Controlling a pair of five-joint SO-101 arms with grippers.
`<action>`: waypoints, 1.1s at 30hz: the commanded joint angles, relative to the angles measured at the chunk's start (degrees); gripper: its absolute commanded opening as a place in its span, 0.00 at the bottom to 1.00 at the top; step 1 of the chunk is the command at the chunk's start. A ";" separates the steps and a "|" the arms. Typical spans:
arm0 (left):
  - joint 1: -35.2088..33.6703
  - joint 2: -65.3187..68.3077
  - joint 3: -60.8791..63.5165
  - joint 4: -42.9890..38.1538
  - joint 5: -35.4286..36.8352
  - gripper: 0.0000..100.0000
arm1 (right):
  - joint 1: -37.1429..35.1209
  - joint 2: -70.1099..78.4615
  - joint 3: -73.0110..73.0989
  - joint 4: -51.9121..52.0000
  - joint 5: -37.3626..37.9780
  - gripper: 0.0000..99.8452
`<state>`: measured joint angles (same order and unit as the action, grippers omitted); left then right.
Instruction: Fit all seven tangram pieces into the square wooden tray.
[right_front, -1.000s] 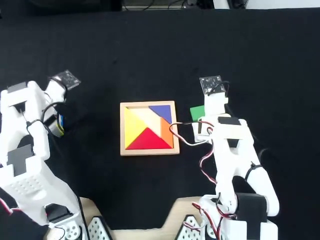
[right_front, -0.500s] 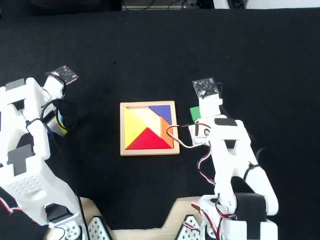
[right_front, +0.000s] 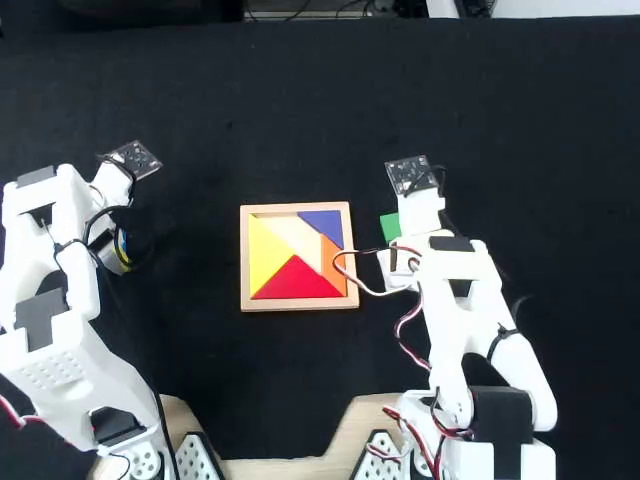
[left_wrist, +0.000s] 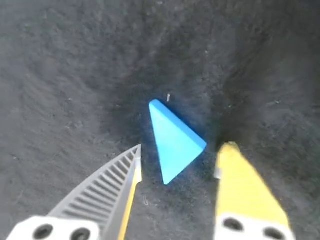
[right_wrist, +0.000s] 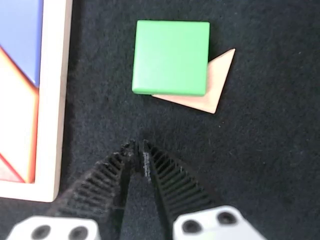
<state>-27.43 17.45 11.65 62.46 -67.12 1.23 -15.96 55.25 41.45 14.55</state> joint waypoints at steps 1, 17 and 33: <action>0.84 -0.44 -0.31 0.09 -1.05 0.10 | -1.14 -0.22 -0.31 -0.53 0.70 0.01; 1.36 -0.53 -0.40 0.09 -0.62 0.05 | -1.14 -0.22 -0.31 -0.44 0.70 0.01; 8.84 -12.48 -4.79 12.22 2.99 0.03 | -1.14 -0.22 -0.31 -0.44 0.70 0.01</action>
<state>-21.36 13.14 9.71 72.22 -64.75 1.23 -15.96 55.25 41.45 14.55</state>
